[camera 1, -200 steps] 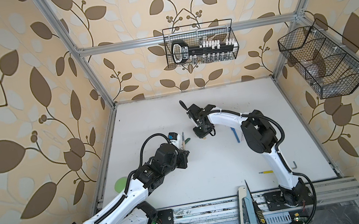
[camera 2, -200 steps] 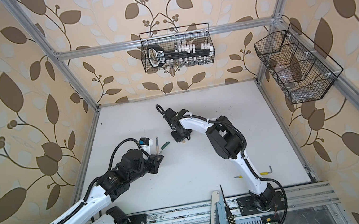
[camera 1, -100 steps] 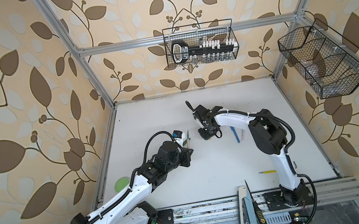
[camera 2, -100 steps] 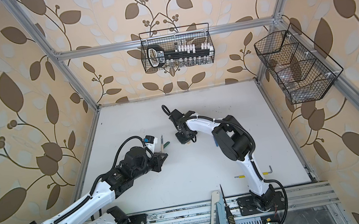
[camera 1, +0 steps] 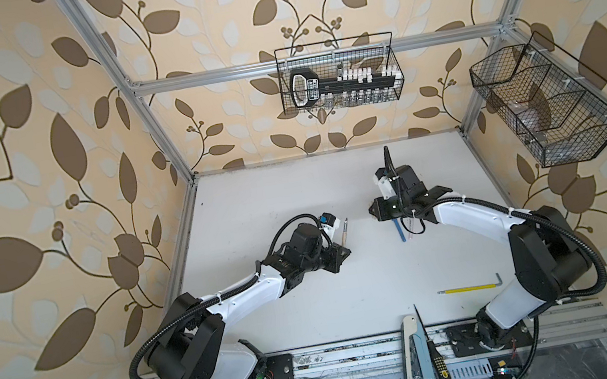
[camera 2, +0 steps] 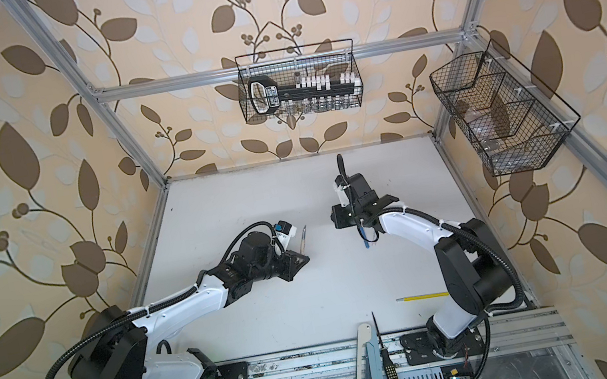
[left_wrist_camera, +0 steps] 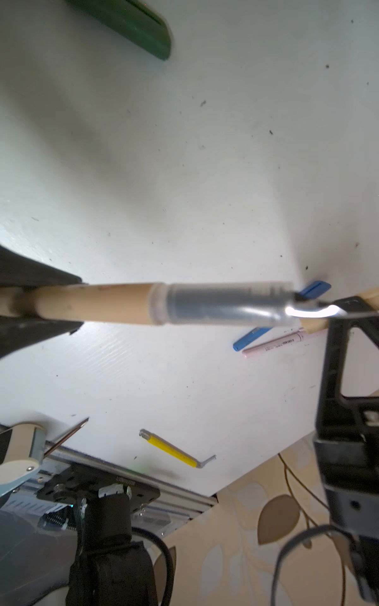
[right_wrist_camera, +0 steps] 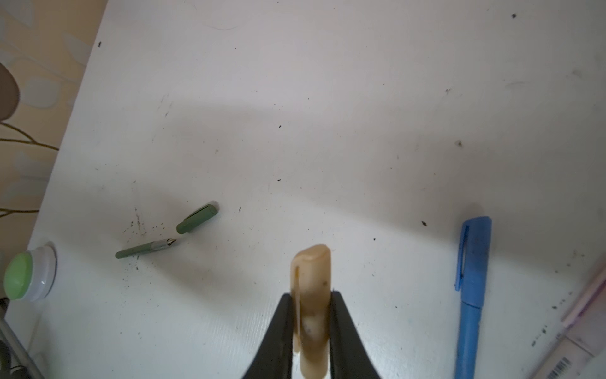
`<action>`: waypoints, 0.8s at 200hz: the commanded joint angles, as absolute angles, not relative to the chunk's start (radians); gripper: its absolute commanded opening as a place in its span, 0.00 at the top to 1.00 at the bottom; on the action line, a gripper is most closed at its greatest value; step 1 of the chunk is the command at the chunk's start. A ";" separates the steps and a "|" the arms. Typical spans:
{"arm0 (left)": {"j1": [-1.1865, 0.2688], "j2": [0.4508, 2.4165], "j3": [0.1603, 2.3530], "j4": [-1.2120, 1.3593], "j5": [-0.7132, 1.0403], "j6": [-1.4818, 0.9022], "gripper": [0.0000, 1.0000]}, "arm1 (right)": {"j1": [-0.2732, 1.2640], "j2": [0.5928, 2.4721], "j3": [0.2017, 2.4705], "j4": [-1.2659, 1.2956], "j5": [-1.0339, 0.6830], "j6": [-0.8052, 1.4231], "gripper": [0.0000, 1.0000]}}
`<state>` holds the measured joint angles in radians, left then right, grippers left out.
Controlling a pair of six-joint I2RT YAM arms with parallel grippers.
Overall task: Insert the pens into the pen caps
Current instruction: 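Carry the beige cap with the right gripper above the left gripper's pen nib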
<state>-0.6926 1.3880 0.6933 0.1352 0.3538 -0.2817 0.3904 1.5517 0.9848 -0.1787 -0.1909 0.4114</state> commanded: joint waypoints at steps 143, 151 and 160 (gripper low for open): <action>-0.758 1.447 0.798 0.220 0.498 -0.224 1.00 | 0.393 1.279 0.643 0.549 -0.390 0.851 0.80; -0.758 1.415 0.798 0.220 0.500 -0.224 1.00 | 0.400 1.276 0.639 0.557 -0.388 0.854 0.80; -0.758 1.412 0.798 0.218 0.499 -0.224 1.00 | 0.405 1.274 0.635 0.561 -0.390 0.857 0.80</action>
<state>-0.7475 1.4639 0.7593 0.1890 0.4717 -0.2493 0.3878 1.2766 0.6502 0.4744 -0.3676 0.8124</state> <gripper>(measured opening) 0.124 0.199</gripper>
